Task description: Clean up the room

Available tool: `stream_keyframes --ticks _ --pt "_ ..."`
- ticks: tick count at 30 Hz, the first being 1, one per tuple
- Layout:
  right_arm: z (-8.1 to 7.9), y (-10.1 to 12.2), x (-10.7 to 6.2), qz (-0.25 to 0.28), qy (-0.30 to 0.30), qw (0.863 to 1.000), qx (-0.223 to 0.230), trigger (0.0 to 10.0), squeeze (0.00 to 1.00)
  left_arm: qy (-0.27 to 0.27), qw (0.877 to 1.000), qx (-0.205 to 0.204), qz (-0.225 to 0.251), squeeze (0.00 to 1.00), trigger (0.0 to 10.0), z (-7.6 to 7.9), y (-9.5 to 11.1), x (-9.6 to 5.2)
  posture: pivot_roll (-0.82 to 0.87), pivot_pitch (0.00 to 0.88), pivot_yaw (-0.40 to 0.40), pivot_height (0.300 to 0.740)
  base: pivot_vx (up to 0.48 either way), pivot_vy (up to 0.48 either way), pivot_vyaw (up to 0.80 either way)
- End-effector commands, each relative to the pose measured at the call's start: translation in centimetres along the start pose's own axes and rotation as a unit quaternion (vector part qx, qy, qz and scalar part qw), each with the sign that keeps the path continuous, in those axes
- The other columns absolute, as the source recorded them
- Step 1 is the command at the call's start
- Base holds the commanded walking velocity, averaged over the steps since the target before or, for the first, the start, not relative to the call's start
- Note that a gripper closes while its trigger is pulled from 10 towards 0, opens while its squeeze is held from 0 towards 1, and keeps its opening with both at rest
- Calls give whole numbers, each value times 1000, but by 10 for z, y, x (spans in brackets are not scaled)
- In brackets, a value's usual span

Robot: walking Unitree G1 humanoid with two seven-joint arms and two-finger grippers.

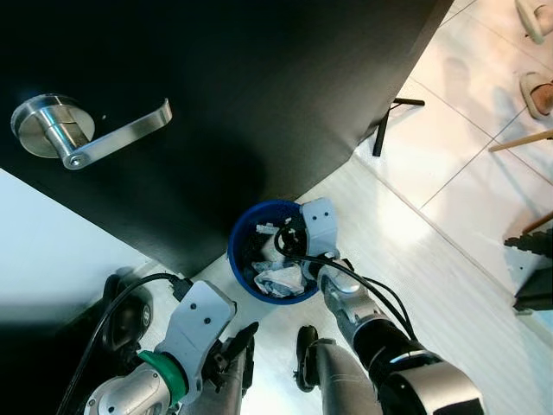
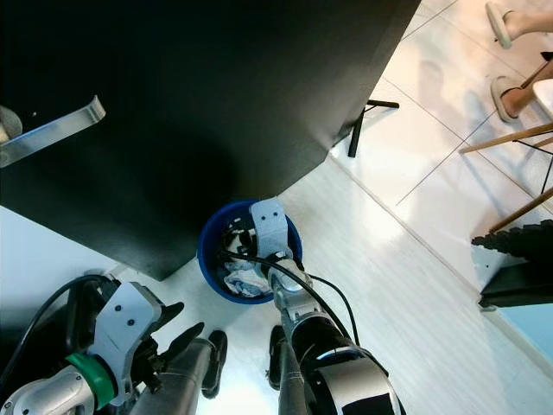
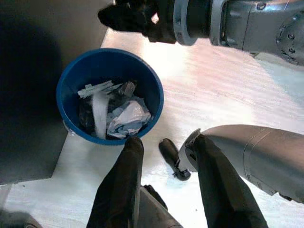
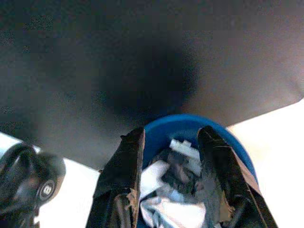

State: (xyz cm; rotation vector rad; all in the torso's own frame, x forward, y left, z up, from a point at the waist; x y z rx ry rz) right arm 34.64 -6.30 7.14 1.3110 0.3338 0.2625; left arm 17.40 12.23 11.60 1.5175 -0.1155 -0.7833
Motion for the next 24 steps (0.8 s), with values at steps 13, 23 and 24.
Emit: stream_keyframes --ticks 13,23,24 --pt "29 -17 -23 22 -54 998 -1 10000 0 41 999 10 16 0 10000 -22 7 45 136 193 39 740 0 0 0" --pt "40 -31 -73 49 -138 989 13 10000 0 109 992 5 59 0 10000 -50 19 83 56 122 55 740 0 0 0" --pt "40 -31 -73 49 -138 989 13 10000 0 109 992 5 59 0 10000 -50 19 83 56 122 55 740 0 0 0"
Point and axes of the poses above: a point about 5 cm out from each wrist's last joint towards the gripper, its own x axis pointing out of the wrist towards the gripper, its own y axis along the axis of the wrist's last joint, z = x × y, the point moved 1 cm from there along x, pointing out of the wrist towards the gripper, and after that the axes turned 13 degrees about -x, right-handed, at the moved point
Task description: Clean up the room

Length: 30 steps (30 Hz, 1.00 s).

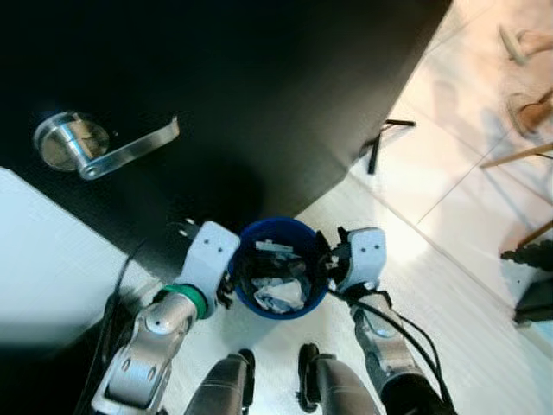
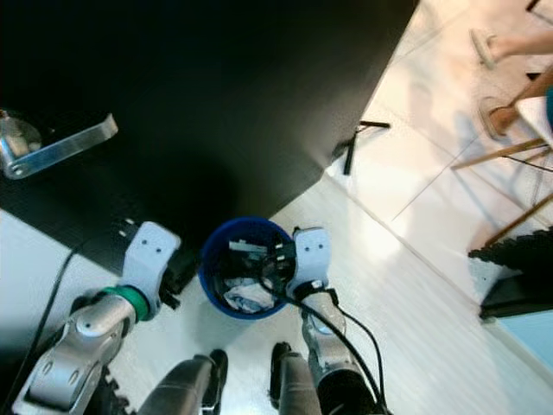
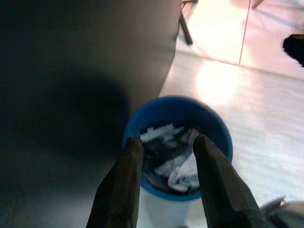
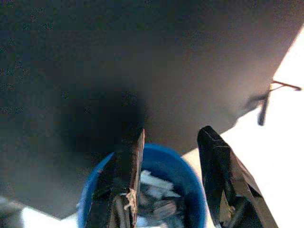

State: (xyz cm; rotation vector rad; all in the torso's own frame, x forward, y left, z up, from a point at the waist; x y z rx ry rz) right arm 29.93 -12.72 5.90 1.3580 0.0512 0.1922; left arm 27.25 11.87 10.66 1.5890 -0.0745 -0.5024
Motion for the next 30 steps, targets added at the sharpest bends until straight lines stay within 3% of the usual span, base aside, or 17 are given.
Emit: stream_keyframes --ticks 1,10,15,22,30 --pt "10 0 -7 -1 -22 1000 4 10000 0 9 1000 -9 -8 0 10000 0 -10 4 52 111 46 740 0 0 0" --pt "31 25 5 37 -28 999 -4 10000 0 39 999 -19 16 0 10000 -3 -7 19 17 67 27 740 0 0 0" --pt "20 28 7 29 -10 1000 -2 10000 0 56 997 -34 35 0 10000 -6 -3 31 -1 45 20 740 0 0 0" --pt "5 26 5 17 11 1000 11 10000 0 86 995 -42 41 0 10000 -16 -5 35 40 10 12 740 0 0 0" --pt "9 28 8 13 16 1000 5 10000 0 91 994 -42 49 0 10000 -15 -8 39 35 2 4 740 0 0 0"
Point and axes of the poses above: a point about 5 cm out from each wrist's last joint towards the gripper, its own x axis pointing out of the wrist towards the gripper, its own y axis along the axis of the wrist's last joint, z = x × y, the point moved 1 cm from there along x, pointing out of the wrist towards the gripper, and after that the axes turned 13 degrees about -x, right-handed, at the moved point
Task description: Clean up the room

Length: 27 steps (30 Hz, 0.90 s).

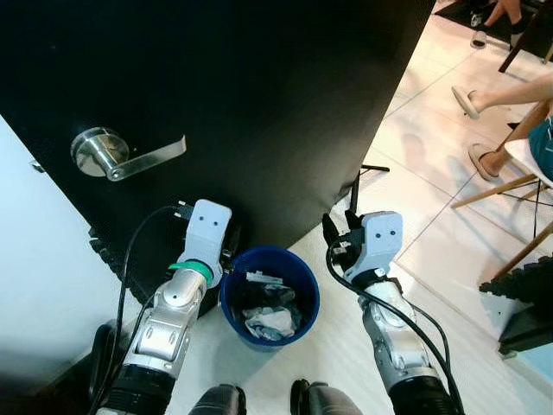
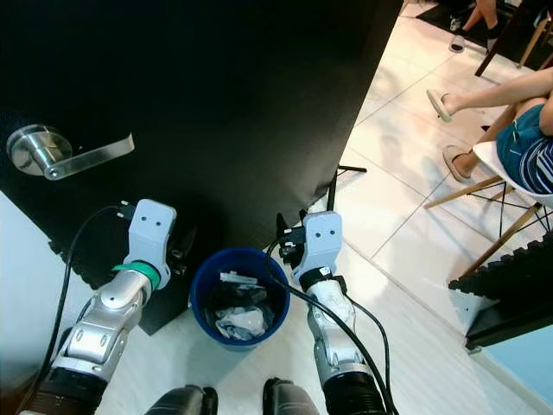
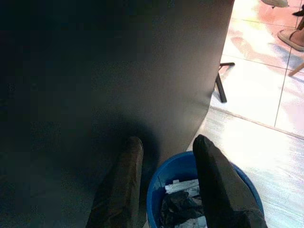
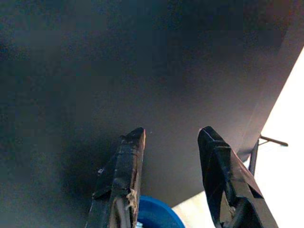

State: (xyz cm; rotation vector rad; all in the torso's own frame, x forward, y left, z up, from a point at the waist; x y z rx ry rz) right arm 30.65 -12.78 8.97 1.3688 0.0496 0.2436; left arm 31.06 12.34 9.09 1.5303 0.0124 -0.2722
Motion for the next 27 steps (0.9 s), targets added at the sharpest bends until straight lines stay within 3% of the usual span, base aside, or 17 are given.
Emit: stream_keyframes --ticks 1,13,27 --pt "2 -1 -1 -7 2 1000 -2 10000 0 -4 1000 3 -1 0 10000 4 -3 1 34 3 4 740 0 0 0" --pt "0 -1 0 -9 3 1000 -2 10000 0 -6 1000 1 2 0 10000 6 -2 3 16 18 6 740 0 0 0" --pt "1 -1 -4 -14 3 1000 -6 10000 0 -2 1000 -9 2 0 10000 7 -4 5 -15 42 8 740 -333 0 0"
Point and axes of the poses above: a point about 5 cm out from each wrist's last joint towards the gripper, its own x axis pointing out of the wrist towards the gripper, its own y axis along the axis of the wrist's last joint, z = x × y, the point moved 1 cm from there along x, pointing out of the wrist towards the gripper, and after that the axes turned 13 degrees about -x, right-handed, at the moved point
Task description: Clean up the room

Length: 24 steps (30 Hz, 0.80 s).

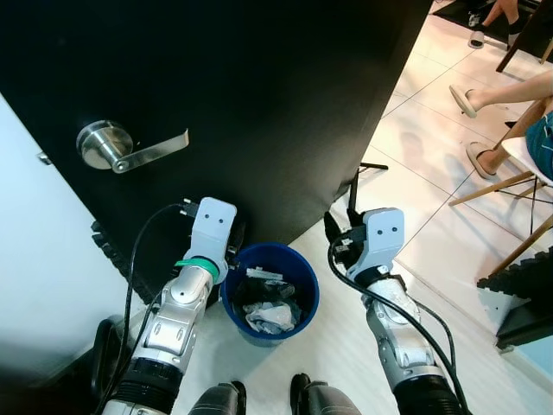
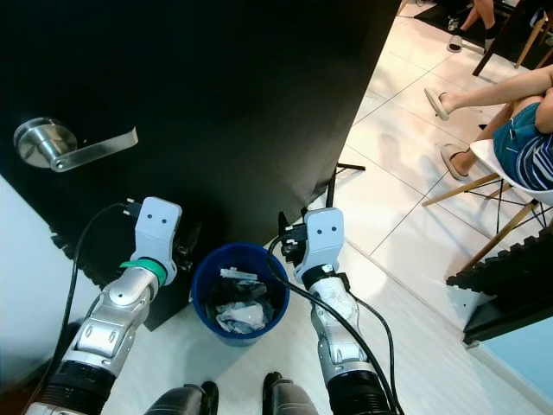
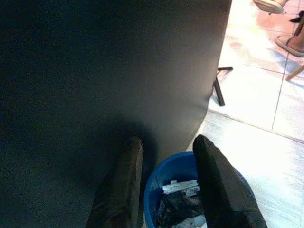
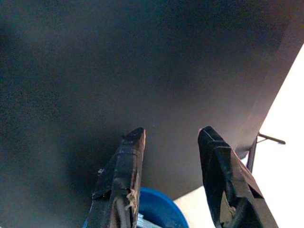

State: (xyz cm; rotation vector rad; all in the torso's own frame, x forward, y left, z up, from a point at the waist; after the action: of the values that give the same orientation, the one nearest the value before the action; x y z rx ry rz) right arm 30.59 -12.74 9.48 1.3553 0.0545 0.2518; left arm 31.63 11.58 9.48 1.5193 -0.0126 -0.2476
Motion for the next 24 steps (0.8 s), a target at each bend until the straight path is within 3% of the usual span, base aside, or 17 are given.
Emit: stream_keyframes --ticks 1,24 --pt "0 -6 -4 -16 -1 1000 0 10000 0 -1 1000 -4 -14 0 10000 0 -9 -2 -15 42 8 740 -401 0 0" --pt "0 -8 -3 -27 -4 1000 -4 10000 0 -1 1000 -2 -13 0 10000 0 -9 0 -21 45 13 740 -365 0 0"
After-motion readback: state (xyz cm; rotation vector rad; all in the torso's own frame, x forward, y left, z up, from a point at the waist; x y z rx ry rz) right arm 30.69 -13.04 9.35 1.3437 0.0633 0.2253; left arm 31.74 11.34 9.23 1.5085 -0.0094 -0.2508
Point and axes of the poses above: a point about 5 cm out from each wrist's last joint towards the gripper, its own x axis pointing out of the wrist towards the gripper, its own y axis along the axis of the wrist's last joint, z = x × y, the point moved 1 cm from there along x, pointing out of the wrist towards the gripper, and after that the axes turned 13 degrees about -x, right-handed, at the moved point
